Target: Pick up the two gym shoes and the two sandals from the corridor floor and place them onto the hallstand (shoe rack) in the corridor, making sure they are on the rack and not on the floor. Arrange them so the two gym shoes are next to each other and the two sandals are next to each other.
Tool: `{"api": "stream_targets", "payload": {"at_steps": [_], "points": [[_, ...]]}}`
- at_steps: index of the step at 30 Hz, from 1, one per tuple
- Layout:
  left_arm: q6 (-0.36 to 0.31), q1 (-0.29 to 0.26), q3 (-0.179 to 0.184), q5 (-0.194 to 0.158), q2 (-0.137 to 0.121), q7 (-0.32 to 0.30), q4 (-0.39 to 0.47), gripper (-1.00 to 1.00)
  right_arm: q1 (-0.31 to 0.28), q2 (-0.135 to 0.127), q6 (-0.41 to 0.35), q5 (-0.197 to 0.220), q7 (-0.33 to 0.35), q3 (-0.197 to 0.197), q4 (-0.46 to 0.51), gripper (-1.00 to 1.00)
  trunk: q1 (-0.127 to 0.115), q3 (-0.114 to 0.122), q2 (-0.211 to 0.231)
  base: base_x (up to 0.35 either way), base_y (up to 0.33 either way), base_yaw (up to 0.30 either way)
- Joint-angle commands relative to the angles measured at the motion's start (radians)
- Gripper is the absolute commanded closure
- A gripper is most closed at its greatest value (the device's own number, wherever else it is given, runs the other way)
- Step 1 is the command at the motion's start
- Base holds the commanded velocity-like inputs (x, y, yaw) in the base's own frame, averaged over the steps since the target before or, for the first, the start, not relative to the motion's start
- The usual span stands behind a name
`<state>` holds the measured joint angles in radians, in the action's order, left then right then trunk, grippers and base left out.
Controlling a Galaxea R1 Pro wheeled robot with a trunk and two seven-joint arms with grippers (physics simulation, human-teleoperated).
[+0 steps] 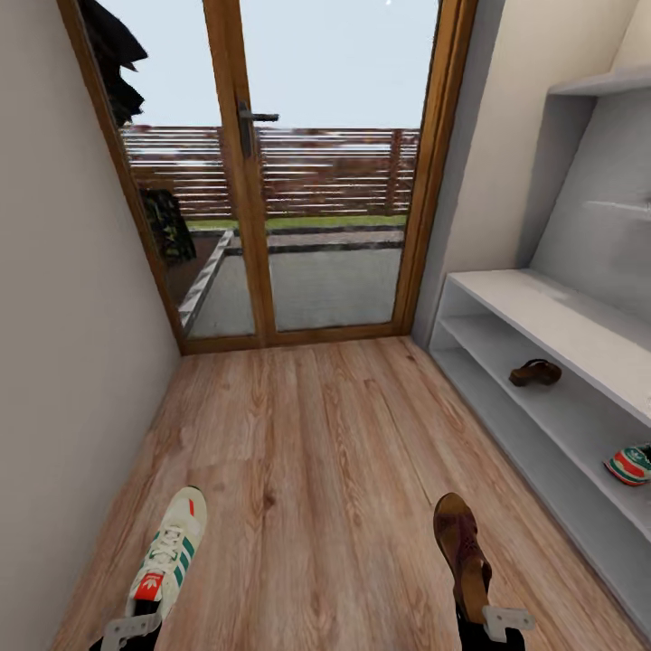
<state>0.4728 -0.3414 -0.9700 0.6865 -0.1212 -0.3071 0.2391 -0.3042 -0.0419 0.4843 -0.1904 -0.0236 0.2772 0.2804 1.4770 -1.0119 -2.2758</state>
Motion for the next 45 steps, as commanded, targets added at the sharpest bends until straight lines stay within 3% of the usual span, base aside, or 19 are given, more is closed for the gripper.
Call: {"api": "stream_targets", "payload": {"at_steps": [1,27,45], "points": [[0.003,-0.001,-0.009,0.004,0.000,-0.006,0.000,1.00,-0.001,0.000,0.003,-0.011,-0.003,0.006,-0.001,1.00,0.000,-0.001,0.000,0.334,0.048,-0.265],[0.003,-0.001,-0.009,0.004,0.000,-0.006,0.000,1.00,-0.001,0.000,0.003,-0.011,-0.003,0.005,-0.001,1.00,0.000,-0.001,0.000,0.309,0.129,-0.265],[0.003,-0.001,-0.009,0.004,0.000,-0.006,0.000,1.00,-0.001,0.000,0.003,-0.011,-0.003,0.005,-0.001,1.00,0.000,-0.001,0.000,0.026,0.006,-0.265]]}}
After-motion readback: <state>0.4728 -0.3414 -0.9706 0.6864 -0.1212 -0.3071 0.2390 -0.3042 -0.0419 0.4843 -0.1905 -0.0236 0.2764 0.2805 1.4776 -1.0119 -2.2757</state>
